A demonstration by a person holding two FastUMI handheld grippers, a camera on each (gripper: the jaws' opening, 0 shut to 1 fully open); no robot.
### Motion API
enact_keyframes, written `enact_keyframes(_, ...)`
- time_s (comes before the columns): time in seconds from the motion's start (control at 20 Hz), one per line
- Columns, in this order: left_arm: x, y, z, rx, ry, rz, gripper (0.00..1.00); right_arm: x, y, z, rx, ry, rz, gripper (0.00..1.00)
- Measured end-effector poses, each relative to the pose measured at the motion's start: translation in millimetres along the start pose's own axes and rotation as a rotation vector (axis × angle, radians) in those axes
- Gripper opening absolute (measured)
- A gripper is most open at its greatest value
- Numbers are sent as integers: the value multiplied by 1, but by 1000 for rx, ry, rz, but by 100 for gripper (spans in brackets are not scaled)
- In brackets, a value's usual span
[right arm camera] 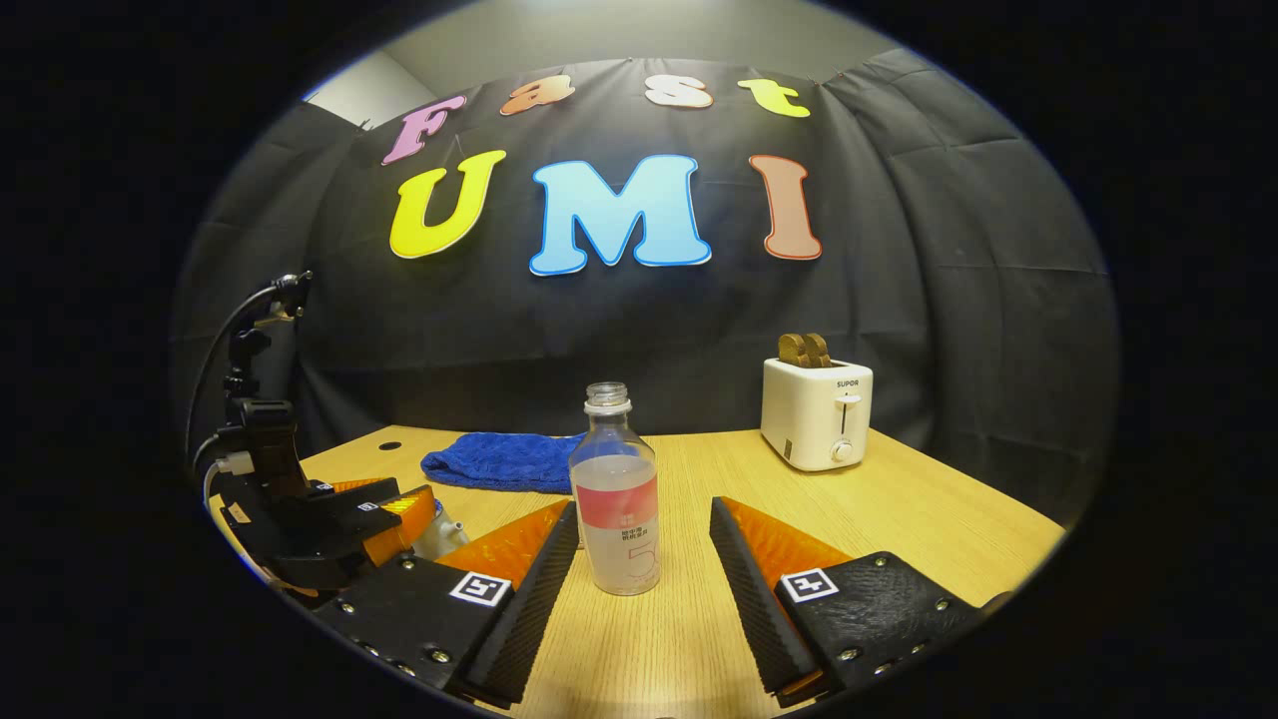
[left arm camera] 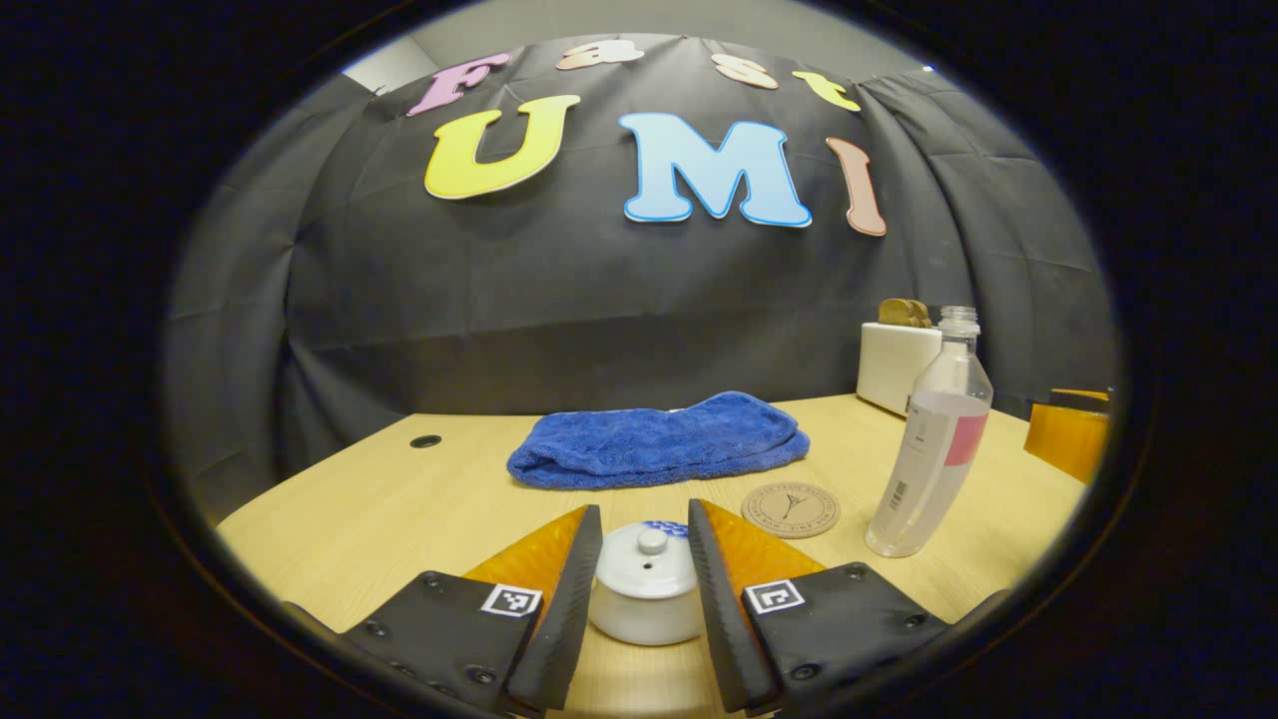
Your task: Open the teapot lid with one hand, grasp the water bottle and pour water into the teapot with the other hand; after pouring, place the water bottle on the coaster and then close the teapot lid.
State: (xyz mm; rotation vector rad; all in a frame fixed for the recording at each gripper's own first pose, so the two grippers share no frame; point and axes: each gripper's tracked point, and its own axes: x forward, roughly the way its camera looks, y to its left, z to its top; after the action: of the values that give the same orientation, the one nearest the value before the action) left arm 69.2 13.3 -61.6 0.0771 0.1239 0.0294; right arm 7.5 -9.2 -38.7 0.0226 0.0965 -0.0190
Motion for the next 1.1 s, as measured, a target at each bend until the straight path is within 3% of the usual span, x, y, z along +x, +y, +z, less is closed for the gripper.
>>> enact_keyframes(0.15,1,1,1,4,-7,-2,63,2,0,-5,6,15,4,83)
enact_keyframes(0.25,3,-1,1,16,-7,-5,49,1,-1,-5,7,16,2,83)
enact_keyframes(0.4,3,-3,2,44,-4,-12,50,2,-3,-5,14,18,0,83)
enact_keyframes(0.5,6,-5,4,54,-9,-3,17,1,-3,-6,18,19,-1,83)
enact_keyframes(1.1,-5,7,26,39,-76,-4,17,6,4,-4,-27,26,24,83)
